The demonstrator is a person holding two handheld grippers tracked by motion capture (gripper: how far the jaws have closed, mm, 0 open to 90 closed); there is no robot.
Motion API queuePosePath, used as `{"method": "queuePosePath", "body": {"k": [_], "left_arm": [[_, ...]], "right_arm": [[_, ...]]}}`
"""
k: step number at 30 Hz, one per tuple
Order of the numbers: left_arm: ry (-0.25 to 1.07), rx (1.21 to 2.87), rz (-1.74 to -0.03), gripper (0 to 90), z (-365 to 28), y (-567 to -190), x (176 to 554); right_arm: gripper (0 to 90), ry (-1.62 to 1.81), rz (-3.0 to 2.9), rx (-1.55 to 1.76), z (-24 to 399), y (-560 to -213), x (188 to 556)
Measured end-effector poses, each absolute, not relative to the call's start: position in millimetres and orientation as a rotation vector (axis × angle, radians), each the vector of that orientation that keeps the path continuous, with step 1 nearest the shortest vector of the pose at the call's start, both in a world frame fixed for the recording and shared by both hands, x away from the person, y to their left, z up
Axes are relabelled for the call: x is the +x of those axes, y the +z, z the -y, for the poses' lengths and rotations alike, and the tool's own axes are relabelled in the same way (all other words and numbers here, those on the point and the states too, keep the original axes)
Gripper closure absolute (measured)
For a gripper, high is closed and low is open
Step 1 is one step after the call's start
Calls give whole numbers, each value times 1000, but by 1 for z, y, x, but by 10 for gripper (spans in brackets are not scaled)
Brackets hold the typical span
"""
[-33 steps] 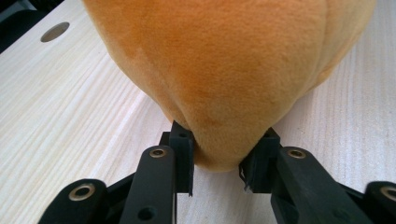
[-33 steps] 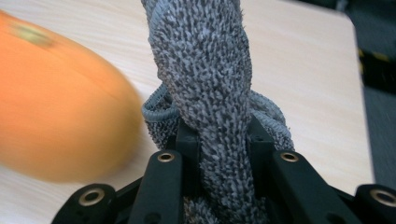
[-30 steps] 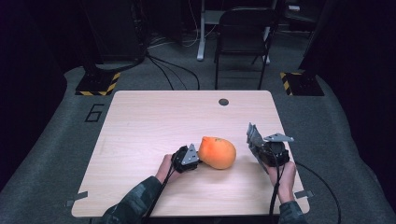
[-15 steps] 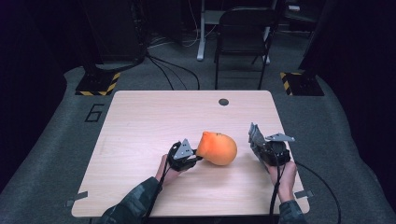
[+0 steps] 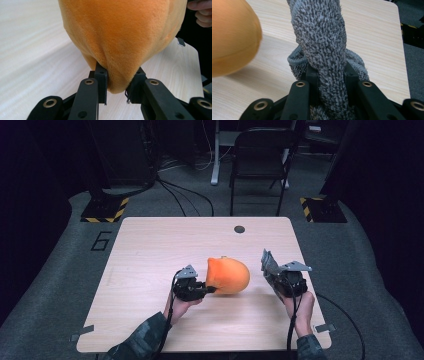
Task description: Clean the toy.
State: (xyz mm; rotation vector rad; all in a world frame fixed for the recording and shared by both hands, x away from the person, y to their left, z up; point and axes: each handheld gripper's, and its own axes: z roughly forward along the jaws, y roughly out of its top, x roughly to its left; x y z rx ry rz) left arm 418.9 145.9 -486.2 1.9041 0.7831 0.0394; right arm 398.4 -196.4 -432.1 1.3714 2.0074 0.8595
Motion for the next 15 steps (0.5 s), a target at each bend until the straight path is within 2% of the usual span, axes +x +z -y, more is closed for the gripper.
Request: {"method": "queuePosePath", "body": {"k": [3, 4, 8, 15], "left_arm": [[14, 1921, -814, 743, -144, -493, 420], [-30, 1930, -840, 742, -143, -500, 423], [-41, 1947, -861, 740, -138, -507, 425], [-34, 1952, -857, 731, -136, -508, 425]], "right_arm": [[731, 862, -2004, 1366, 194, -431, 398], [731, 868, -2007, 1353, 190, -429, 397], [731, 909, -2017, 1341, 182, -424, 395], [731, 1096, -2101, 1205, 129, -397, 378]]}}
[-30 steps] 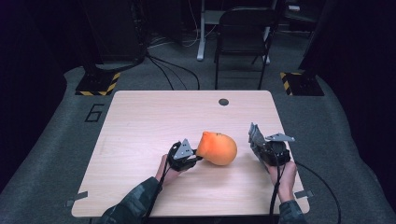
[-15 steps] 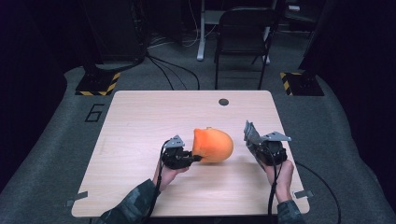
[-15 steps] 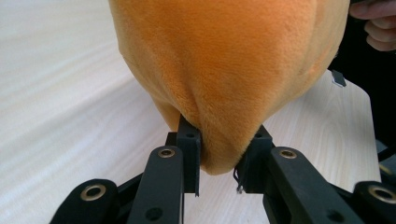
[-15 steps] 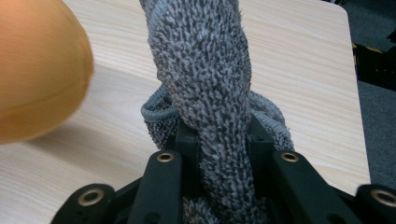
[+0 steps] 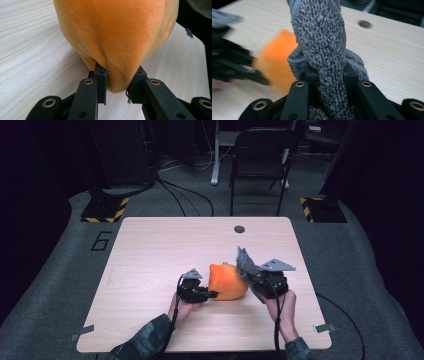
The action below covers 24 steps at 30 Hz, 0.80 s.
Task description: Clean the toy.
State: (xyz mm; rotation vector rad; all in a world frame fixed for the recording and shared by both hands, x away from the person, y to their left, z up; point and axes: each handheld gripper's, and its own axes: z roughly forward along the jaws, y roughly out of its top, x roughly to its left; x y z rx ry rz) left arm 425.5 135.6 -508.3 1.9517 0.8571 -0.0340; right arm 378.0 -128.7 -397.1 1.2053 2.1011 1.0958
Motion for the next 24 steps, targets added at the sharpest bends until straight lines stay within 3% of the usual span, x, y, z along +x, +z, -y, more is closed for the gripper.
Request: {"method": "queuePosePath", "body": {"k": [4, 9, 18, 24], "left_arm": [[-2, 1974, -835, 730, -134, -508, 424], [34, 2009, -805, 731, -131, -509, 424], [46, 2018, -791, 730, -130, -510, 426], [69, 2029, -768, 727, -128, -510, 424]], "right_arm": [[731, 1224, -2179, 1138, 86, -400, 375], [733, 1076, -2196, 1092, 69, -418, 384], [736, 980, -2181, 1119, 83, -428, 391], [733, 928, -2147, 1227, 115, -437, 398]]}}
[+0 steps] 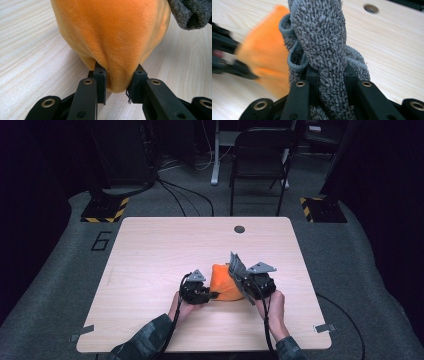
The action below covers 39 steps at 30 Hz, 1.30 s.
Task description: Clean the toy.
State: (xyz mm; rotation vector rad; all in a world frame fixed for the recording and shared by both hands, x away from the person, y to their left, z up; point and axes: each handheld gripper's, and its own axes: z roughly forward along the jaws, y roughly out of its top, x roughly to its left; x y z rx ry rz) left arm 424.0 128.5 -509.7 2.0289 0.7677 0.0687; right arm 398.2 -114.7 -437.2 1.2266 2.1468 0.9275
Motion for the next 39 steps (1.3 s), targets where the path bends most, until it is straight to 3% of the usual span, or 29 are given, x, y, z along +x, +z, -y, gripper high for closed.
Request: {"method": "queuePosePath", "body": {"k": [20, 22, 28, 29, 32, 39], "left_arm": [[104, 2028, -720, 724, -128, -509, 424], [116, 2034, -713, 722, -127, -509, 423], [116, 2036, -707, 721, -127, -509, 424], [127, 2046, -698, 721, -126, -508, 423], [123, 2044, -699, 721, -125, -508, 422], [123, 2047, -689, 721, -126, -509, 423]], "right_arm": [[727, 665, -2200, 1434, 152, -486, 428], [726, 652, -2212, 1427, 153, -484, 427], [727, 850, -2114, 1369, 156, -434, 406], [727, 963, -2104, 1298, 150, -414, 394], [726, 1056, -2124, 1207, 131, -400, 382], [725, 1065, -2222, 1041, 74, -407, 370]]}}
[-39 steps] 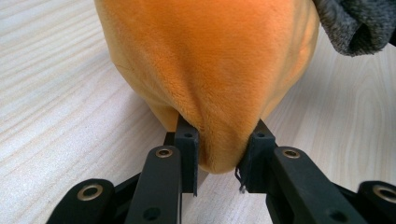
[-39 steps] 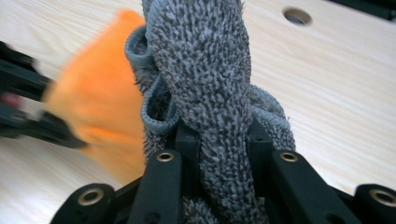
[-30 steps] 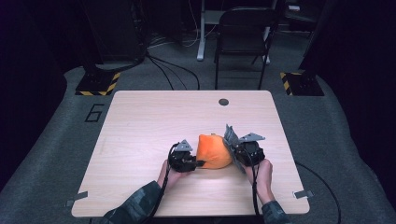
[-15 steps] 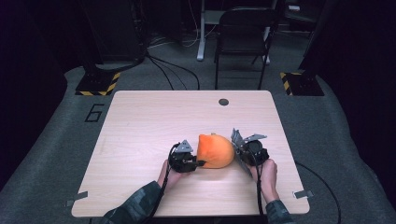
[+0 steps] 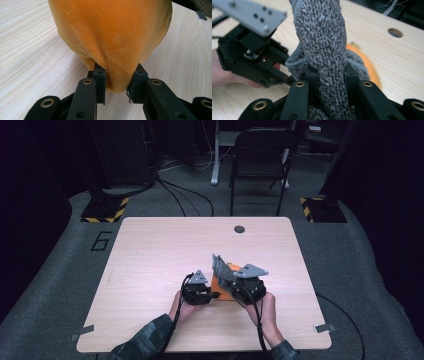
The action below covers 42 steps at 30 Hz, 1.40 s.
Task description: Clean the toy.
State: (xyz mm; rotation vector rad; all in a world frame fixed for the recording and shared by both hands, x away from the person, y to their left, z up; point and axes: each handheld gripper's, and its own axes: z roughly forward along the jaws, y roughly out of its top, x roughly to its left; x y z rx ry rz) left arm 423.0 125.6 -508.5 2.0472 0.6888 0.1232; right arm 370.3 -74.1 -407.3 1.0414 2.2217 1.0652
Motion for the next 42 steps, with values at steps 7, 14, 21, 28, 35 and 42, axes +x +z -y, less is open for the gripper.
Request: {"method": "queuePosePath", "body": {"k": [7, 14, 21, 28, 35, 42], "left_arm": [[128, 2050, -688, 721, -125, -509, 423], [131, 2060, -680, 721, -124, -509, 422], [139, 2071, -662, 720, -124, -508, 423], [144, 2067, -660, 721, -123, -508, 422], [142, 2066, -656, 721, -124, -508, 423], [148, 2065, -654, 721, -124, -509, 422]], "right_arm": [[726, 973, -2230, 1060, 74, -423, 377], [725, 924, -2215, 1115, 97, -428, 381], [724, 904, -2192, 1217, 118, -436, 390], [724, 857, -2170, 1285, 133, -444, 399], [725, 788, -2156, 1368, 146, -458, 408], [727, 743, -2174, 1413, 149, -473, 418]]}}
